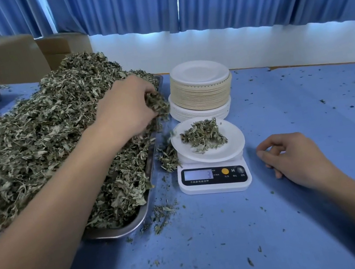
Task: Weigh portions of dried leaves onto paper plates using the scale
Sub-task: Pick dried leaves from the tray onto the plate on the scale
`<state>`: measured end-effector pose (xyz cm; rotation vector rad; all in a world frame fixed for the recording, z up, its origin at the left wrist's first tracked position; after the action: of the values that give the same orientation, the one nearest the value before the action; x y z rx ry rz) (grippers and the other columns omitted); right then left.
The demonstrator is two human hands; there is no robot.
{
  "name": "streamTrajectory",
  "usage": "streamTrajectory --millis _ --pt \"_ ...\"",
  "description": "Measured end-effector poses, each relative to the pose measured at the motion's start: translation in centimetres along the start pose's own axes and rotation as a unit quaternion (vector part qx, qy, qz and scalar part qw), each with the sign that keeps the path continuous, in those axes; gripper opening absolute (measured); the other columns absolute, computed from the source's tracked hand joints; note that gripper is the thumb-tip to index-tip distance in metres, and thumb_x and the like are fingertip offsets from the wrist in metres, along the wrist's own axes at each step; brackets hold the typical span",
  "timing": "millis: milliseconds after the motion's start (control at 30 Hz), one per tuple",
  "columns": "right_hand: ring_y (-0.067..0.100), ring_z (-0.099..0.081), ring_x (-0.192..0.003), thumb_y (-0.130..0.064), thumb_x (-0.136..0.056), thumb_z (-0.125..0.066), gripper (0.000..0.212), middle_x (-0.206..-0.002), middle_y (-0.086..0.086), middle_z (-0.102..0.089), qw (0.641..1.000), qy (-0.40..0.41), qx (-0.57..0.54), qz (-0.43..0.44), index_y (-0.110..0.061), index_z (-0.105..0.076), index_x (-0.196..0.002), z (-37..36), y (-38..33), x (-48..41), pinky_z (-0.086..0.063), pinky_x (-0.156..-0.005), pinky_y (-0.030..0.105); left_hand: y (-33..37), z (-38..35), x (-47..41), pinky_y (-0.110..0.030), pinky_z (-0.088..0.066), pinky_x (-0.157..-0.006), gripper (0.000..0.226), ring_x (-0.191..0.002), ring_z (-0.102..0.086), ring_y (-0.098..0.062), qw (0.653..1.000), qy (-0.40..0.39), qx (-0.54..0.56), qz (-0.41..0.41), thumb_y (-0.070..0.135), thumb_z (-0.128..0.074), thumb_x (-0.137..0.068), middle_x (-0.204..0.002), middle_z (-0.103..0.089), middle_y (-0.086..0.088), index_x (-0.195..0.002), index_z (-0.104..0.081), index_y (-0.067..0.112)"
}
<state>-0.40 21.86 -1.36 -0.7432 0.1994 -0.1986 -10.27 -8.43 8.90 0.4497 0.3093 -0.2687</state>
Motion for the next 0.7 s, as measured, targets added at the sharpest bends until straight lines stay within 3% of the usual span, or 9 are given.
streamTrajectory --millis 67,200,333,400,500,700 --pt "0.009 -0.057 -0.042 -0.014 -0.093 -0.069 0.016 -0.053 -0.002 -0.065 1.0 -0.002 -0.003 0.0 -0.021 -0.073 -0.08 0.0 0.0 -0.1 -0.041 -0.045 0.01 1.2 -0.2 0.3 -0.048 -0.056 -0.086 0.018 -0.088 -0.064 -0.027 1.0 0.009 0.018 -0.022 0.017 -0.079 -0.082 -0.092 -0.07 0.002 -0.096 -0.073 0.026" --pt "0.008 -0.057 -0.042 -0.016 -0.093 -0.069 0.015 -0.051 -0.003 -0.064 1.0 -0.006 -0.009 0.0 -0.021 -0.073 -0.08 0.1 0.1 -0.2 -0.038 -0.043 0.007 1.9 -0.3 0.4 -0.045 -0.053 -0.095 0.029 -0.1 -0.064 -0.029 0.999 0.005 0.042 -0.03 0.024 -0.084 -0.08 -0.105 -0.072 -0.001 -0.105 -0.072 0.03" --pt "0.009 -0.058 -0.044 -0.02 -0.093 -0.07 0.014 -0.053 -0.001 -0.065 1.0 -0.012 -0.005 0.005 -0.023 -0.072 -0.08 0.0 0.2 -0.3 -0.042 -0.047 0.014 1.6 -0.6 0.1 -0.023 -0.035 -0.099 0.055 -0.125 -0.057 -0.024 0.996 -0.012 0.091 -0.016 0.024 -0.085 -0.08 -0.133 -0.065 -0.003 -0.131 -0.066 0.014" --pt "0.011 -0.059 -0.044 -0.02 -0.094 -0.07 0.014 -0.053 -0.001 -0.065 1.0 -0.014 -0.003 0.005 -0.023 -0.072 -0.08 0.0 0.2 -0.3 -0.044 -0.049 0.018 2.0 -1.0 0.2 -0.024 -0.04 -0.101 0.051 -0.118 -0.062 -0.022 0.99 -0.031 0.133 -0.018 0.024 -0.086 -0.079 -0.122 -0.069 0.001 -0.126 -0.069 0.014" --pt "0.011 -0.058 -0.043 -0.019 -0.093 -0.07 0.014 -0.052 -0.001 -0.064 1.0 -0.012 -0.011 0.006 -0.023 -0.072 -0.08 0.0 0.3 -0.4 -0.041 -0.045 0.011 3.4 -2.1 -0.2 -0.03 -0.05 -0.095 0.042 -0.101 -0.066 -0.019 0.987 -0.068 0.138 -0.04 0.023 -0.085 -0.08 -0.108 -0.073 0.003 -0.119 -0.073 0.016" --pt "0.012 -0.06 -0.043 -0.017 -0.093 -0.07 0.015 -0.057 0.0 -0.067 1.0 -0.02 -0.006 0.006 -0.024 -0.071 -0.081 0.1 0.3 -0.2 -0.045 -0.053 0.025 6.1 -3.7 -2.6 -0.021 -0.038 -0.084 0.047 -0.114 -0.059 -0.022 0.987 -0.117 0.059 -0.09 0.012 -0.08 -0.083 -0.126 -0.066 -0.006 -0.127 -0.066 0.013"
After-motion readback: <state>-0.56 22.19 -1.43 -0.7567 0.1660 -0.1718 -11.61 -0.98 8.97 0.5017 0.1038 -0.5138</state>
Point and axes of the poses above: each hand's wrist, its own x-axis away from the middle knuckle, its own z-axis out of the back of the hand, y = z × x, the point moved 2 cm from there along -x, towards the middle knuckle
